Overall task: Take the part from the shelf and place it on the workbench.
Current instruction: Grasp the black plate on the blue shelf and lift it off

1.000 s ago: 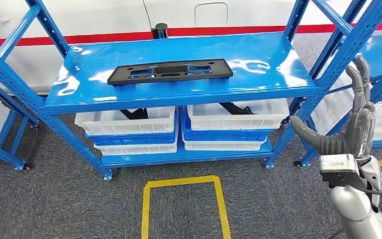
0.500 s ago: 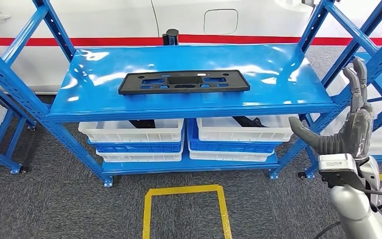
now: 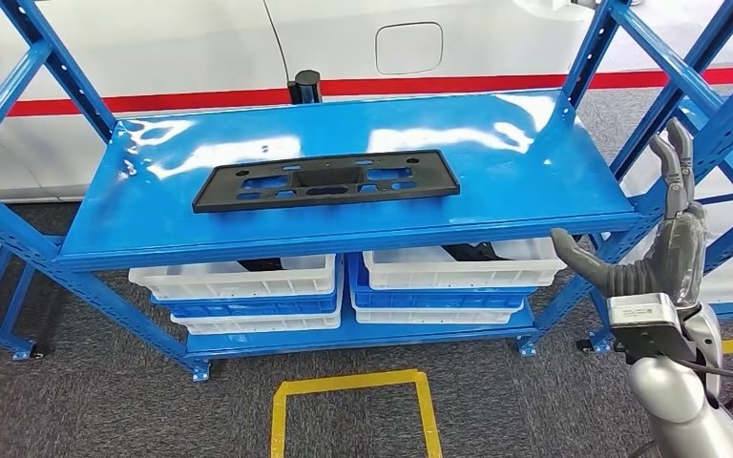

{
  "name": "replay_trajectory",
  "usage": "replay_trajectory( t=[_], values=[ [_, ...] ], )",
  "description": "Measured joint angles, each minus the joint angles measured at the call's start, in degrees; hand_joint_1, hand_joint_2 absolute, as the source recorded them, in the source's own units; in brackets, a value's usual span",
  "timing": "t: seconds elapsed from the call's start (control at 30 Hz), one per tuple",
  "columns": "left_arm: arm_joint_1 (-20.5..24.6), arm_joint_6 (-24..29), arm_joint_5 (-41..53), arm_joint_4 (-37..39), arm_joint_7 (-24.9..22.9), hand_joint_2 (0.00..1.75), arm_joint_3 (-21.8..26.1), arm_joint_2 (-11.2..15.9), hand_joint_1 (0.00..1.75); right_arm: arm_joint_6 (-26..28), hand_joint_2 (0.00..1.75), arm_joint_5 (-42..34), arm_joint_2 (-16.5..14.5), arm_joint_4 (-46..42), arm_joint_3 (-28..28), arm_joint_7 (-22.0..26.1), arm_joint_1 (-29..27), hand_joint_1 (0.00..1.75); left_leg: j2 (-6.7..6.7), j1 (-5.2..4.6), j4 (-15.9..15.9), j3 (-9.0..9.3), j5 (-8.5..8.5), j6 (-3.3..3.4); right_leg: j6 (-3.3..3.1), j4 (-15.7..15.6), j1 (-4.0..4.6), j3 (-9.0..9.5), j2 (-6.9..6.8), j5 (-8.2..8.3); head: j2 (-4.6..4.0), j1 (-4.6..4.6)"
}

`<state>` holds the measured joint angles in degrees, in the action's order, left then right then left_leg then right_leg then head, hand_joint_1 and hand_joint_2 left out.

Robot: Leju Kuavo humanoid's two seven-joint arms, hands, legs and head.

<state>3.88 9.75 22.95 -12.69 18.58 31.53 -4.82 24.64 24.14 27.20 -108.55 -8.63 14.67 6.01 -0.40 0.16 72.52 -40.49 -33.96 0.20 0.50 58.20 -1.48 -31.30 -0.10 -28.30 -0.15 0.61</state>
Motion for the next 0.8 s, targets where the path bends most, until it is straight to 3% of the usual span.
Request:
replay_trajectory(
  t=[0.07, 0.1, 0.17, 0.2, 0.3, 0.37, 0.43, 0.47, 0.5, 0.57, 0.6, 0.63, 0.7, 0.73, 0.8],
  values=[
    [0.0, 0.0, 0.0, 0.0, 0.0, 0.0, 0.1, 0.1, 0.0, 0.0, 1.75, 0.0, 0.0, 0.1, 0.0, 0.0, -0.1, 0.0, 0.07, -0.16, -7.0, 1.57, 5.92, 0.86, 0.22, -0.1, 0.07, 1.19, 0.05, -1.0, 0.0, -0.02],
    [0.0, 0.0, 0.0, 0.0, 0.0, 0.0, 0.1, 0.2, 0.0, 0.0, 1.75, 0.0, 0.0, 0.1, 0.0, 0.0, -0.1, 0.0, 0.14, -0.36, -10.1, 2.52, 7.51, 1.36, 0.41, -0.1, 0.2, 1.75, 0.1, -1.44, 0.0, -0.04],
    [0.0, 0.0, 0.0, 0.1, 0.1, 0.0, 0.1, 0.4, 0.0, 0.0, 1.75, -0.1, -0.1, 0.2, -0.1, 0.0, -0.1, 0.0, 0.05, -0.81, -13.2, 3.59, 8.11, 2.25, 1.03, -0.1, 0.45, 2.32, 0.19, -2.04, 0.0, -0.02],
    [0.0, 0.0, 0.0, 0.2, 0.1, 0.0, 0.1, 0.4, 0.0, 0.0, 1.75, -0.1, -0.1, 0.3, -0.1, 0.0, -0.2, 0.0, -0.02, -0.95, -13.4, 3.88, 7.55, 2.56, 1.5, 0.0, 0.62, 2.72, 0.24, -2.02, 0.0, 0.0],
    [-0.1, 0.0, 0.0, 0.3, 0.2, 0.0, 0.1, 0.5, 0.0, -0.1, 1.75, -0.1, -0.1, 0.4, -0.2, 0.0, -0.1, 0.0, -0.1, -0.73, -14.7, 6.34, 8.53, 3.34, 2.37, 1.9, 0.8, 2.78, 0.2, -2.69, -0.01, -0.07],
    [0.1, 0.0, 0.0, 0.4, 0.2, 0.0, 0.1, 0.5, 0.0, -0.3, 1.75, -0.1, 0.0, 0.6, -0.3, -0.1, 0.1, 0.0, -0.16, -0.7, -15.0, 7.33, 8.33, 3.58, 2.16, 7.1, 0.74, -0.07, 0.16, -4.92, -0.01, -0.2],
    [0.2, 0.1, 0.0, 0.4, 0.3, 0.0, 0.1, 0.5, 0.0, -0.7, 1.75, -0.1, 0.0, 0.9, -0.4, -0.3, 0.2, 0.0, -0.3, -0.75, -14.9, 7.48, 7.92, 3.74, 2.02, 13.3, 0.74, -4.64, 0.17, -7.21, 0.0, -0.26],
    [0.1, 0.1, 0.0, 0.4, 0.3, 0.0, 0.1, 0.5, 0.0, -1.0, 1.75, -0.1, 0.0, 1.2, -0.5, -0.5, 0.2, 0.0, -0.4, -0.8, -14.9, 7.63, 7.66, 3.74, 2.26, 14.5, 0.74, -6.11, 0.17, -7.34, 0.0, -0.26],
    [0.1, 0.1, 0.0, 0.4, 0.4, 0.0, 0.1, 0.5, 0.0, -1.2, 1.75, -0.1, 0.0, 1.4, -0.5, -0.6, 0.3, 0.0, -0.51, -0.81, -14.9, 7.9, 7.39, 3.69, 2.79, 13.6, 0.73, -6.49, 0.17, -6.33, 0.0, -0.27],
    [0.0, 0.1, 0.0, 0.5, 0.4, 0.0, 0.1, 0.4, 0.0, -1.4, 1.75, -0.1, 0.0, 1.7, -0.5, -0.7, 0.4, 0.0, -0.73, -0.73, -14.9, 8.76, 6.74, 3.41, 4.0, 6.6, 0.67, -4.51, 0.15, -1.84, 0.0, -0.28],
    [0.0, 0.1, 0.0, 0.5, 0.4, 0.0, 0.1, 0.4, 0.0, -1.5, 1.75, -0.1, 0.0, 1.9, -0.6, -0.7, 0.5, 0.0, -0.82, -0.74, -14.9, 9.19, 6.44, 3.21, 4.13, 3.3, 0.72, -3.52, 0.13, -0.1, -0.01, -0.27],
    [0.1, 0.1, 0.0, 0.5, 0.5, 0.0, 0.1, 0.4, 0.0, -1.6, 1.75, -0.1, 0.0, 2.1, -0.6, -0.7, 0.6, 0.0, -0.87, -0.78, -14.9, 9.4, 6.18, 2.97, 3.75, 1.0, 0.81, -2.67, 0.07, 1.07, -0.01, -0.3],
    [0.0, 0.2, -0.1, 0.5, 0.5, 0.0, 0.1, 0.5, 0.0, -2.1, 1.75, 0.0, -0.1, 2.5, -0.8, -1.0, 0.9, 0.0, -0.86, -0.98, -14.8, 9.4, 5.78, 2.59, 2.4, 0.1, 0.91, -2.4, 0.0, 1.63, -0.01, -0.25],
    [0.0, 0.2, -0.1, 0.5, 0.5, 0.0, 0.1, 0.5, 0.0, -2.6, 1.75, 0.3, -0.1, 2.8, -1.0, -1.2, 1.2, 0.0, -0.8, -1.05, -14.8, 9.29, 5.64, 2.75, 1.99, 0.0, 0.86, -2.22, 0.0, 1.95, 0.0, -0.22],
    [0.1, 0.2, 0.0, 0.5, 0.5, 0.0, 0.1, 0.5, 0.0, -4.0, 1.75, 1.4, -0.3, 3.7, -1.4, -2.2, 2.0, 0.0, -0.63, -1.13, -14.8, 9.29, 5.48, 3.35, 1.85, -0.1, 0.75, -2.21, 0.12, 2.18, 0.0, -0.17]
  ],
)
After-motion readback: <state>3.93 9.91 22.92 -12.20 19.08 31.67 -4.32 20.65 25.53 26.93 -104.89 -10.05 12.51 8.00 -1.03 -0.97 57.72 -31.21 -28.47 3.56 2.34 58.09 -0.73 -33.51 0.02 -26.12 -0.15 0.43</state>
